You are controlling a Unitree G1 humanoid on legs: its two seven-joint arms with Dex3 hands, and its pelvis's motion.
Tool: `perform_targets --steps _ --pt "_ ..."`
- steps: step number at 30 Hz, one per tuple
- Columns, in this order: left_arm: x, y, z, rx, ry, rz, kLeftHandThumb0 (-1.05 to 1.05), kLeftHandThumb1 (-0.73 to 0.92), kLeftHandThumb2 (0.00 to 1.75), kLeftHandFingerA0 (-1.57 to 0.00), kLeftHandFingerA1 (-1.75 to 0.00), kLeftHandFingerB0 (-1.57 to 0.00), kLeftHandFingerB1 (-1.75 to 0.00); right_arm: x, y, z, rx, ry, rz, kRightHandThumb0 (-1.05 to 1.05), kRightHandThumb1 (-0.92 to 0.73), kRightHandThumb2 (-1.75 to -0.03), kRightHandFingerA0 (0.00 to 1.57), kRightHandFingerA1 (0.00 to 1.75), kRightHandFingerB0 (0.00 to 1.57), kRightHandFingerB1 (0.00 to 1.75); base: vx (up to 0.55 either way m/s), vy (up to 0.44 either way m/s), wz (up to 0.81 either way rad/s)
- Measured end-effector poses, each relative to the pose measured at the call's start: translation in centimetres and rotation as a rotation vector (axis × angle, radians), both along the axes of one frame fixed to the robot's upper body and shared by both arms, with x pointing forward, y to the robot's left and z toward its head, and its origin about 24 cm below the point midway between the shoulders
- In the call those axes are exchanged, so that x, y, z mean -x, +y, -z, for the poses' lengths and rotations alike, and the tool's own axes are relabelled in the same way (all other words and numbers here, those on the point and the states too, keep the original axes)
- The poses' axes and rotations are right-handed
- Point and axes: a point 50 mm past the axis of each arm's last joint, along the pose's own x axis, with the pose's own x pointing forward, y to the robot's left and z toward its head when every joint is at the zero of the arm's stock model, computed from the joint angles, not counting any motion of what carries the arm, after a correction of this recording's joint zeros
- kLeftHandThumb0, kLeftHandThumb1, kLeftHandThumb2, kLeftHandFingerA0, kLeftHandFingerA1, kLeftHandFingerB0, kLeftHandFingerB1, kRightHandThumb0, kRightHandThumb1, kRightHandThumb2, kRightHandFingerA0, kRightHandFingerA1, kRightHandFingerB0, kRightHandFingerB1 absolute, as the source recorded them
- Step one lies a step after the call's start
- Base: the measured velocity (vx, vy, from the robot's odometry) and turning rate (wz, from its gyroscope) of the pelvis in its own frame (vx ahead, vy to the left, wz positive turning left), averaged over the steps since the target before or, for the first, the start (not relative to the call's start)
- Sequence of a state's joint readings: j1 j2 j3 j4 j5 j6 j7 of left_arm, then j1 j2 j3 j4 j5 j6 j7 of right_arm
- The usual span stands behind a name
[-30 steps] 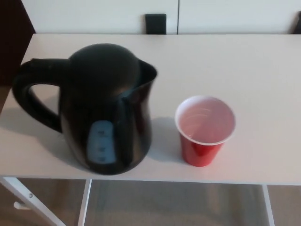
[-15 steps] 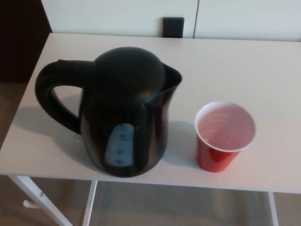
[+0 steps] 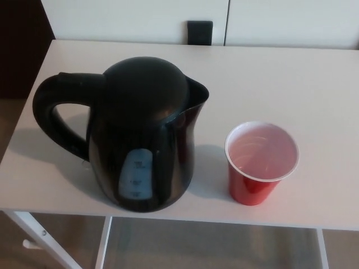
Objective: The robot walk towards a table in front and uses its left hand to pick up the pot from the base and pour water to the cup on the right hand side
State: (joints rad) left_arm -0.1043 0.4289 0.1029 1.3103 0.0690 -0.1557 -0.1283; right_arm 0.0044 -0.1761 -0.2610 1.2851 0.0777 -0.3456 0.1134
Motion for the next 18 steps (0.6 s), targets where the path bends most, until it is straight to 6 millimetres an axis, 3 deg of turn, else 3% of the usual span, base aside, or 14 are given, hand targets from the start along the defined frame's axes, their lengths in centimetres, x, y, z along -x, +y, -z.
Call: perform_targets --steps 3,4,5,6,7,8,9,10,11,13,14,15,17,18 --pt "0.0 0.1 -0.1 0.011 -0.017 -0.022 -0.2 0.24 1.03 -0.13 -0.7 0.0 -0.61 0.2 0.0 0.0 -0.002 0.002 -0.003 -0.53 -0.51 -0.72 0.23 0.51 0.08 0.41 0.0 0.0 0.0" --pt "0.2 0.5 -0.4 0.032 -0.05 -0.07 -0.16 0.23 1.12 -0.04 -0.94 0.0 -0.52 0.3 0.0 0.0 -0.005 -0.002 -0.01 -0.52 -0.52 -0.72 0.24 0.51 0.08 0.42 0.0 0.0 0.0" --pt "0.3 0.9 -0.6 0.044 -0.075 -0.103 -0.22 0.2 1.13 -0.04 -1.02 0.0 -0.54 0.4 -0.1 -0.1 -0.007 -0.007 -0.014 -0.51 -0.52 -0.71 0.23 0.5 0.07 0.41 0.0 0.0 0.0" --pt "0.4 1.3 -0.9 0.052 -0.097 -0.129 -0.22 0.2 1.13 -0.04 -1.02 0.0 -0.54 0.4 -0.2 -0.1 -0.007 -0.012 -0.017 -0.51 -0.52 -0.71 0.23 0.5 0.07 0.41 0.0 0.0 0.0" --pt "0.5 1.8 -1.2 0.058 -0.121 -0.154 -0.4 0.15 1.2 0.0 -0.95 0.0 -0.48 0.5 -0.3 -0.2 -0.008 -0.022 -0.021 -0.58 -0.48 -0.76 0.2 0.51 0.05 0.42 0.0 0.0 0.0" --pt "0.8 2.4 -1.6 0.059 -0.148 -0.175 -0.49 0.17 1.16 0.0 -1.01 0.0 -0.5 0.5 -0.4 -0.3 -0.008 -0.033 -0.026 -0.56 -0.47 -0.75 0.21 0.51 0.06 0.43 0.0 0.0 0.0" --pt "1.2 3.3 -2.3 0.055 -0.181 -0.202 -0.49 0.17 1.16 0.0 -1.01 0.0 -0.5 0.6 -0.4 -0.5 -0.007 -0.049 -0.035 -0.56 -0.47 -0.75 0.21 0.51 0.06 0.43 0.0 0.0 0.0" --pt "1.7 4.1 -3.0 0.045 -0.21 -0.223 -0.48 0.22 1.12 0.0 -0.87 0.0 -0.42 0.7 -0.5 -0.6 -0.005 -0.061 -0.041 -0.54 -0.49 -0.72 0.26 0.51 0.1 0.42 0.0 0.0 0.0" --pt "2.2 5.2 -3.9 0.032 -0.242 -0.242 -0.38 0.2 1.14 0.0 -0.96 0.0 -0.47 0.9 -0.6 -0.8 -0.003 -0.071 -0.047 -0.54 -0.48 -0.71 0.29 0.48 0.11 0.4 0.0 0.0 0.0" --pt "2.9 6.7 -5.3 0.017 -0.294 -0.272 -0.39 0.19 1.11 0.0 -0.96 0.0 -0.51 1.5 -0.7 -0.8 0.004 -0.065 -0.053 -0.55 -0.48 -0.72 0.3 0.48 0.11 0.4 0.0 0.0 0.0" --pt "3.1 7.4 -6.1 0.009 -0.32 -0.285 -0.35 0.18 1.11 0.0 -1.04 0.0 -0.57 1.8 -0.8 -0.7 0.007 -0.058 -0.056 -0.5 -0.49 -0.71 0.31 0.48 0.12 0.4 0.0 0.0 0.0" --pt "3.2 8.0 -6.8 0.0 -0.345 -0.294 -0.63 0.22 0.95 0.0 -0.97 0.0 -0.69 2.0 -0.9 -0.7 0.009 -0.053 -0.058 -0.48 -0.51 -0.71 0.3 0.47 0.12 0.4 0.0 0.0 0.0" --pt "3.2 9.5 -9.1 -0.019 -0.436 -0.304 -0.62 0.27 0.95 0.0 -0.95 0.0 -0.7 2.6 -1.1 -0.8 0.021 -0.047 -0.067 -0.46 -0.51 -0.71 0.31 0.48 0.12 0.4 0.0 0.0 0.0" --pt "3.0 9.9 -9.9 -0.026 -0.469 -0.295 -0.68 0.23 0.95 -0.05 -0.83 0.0 -0.64 2.7 -1.2 -0.9 0.026 -0.05 -0.07 -0.47 -0.51 -0.71 0.3 0.47 0.12 0.4 0.0 0.0 0.0"
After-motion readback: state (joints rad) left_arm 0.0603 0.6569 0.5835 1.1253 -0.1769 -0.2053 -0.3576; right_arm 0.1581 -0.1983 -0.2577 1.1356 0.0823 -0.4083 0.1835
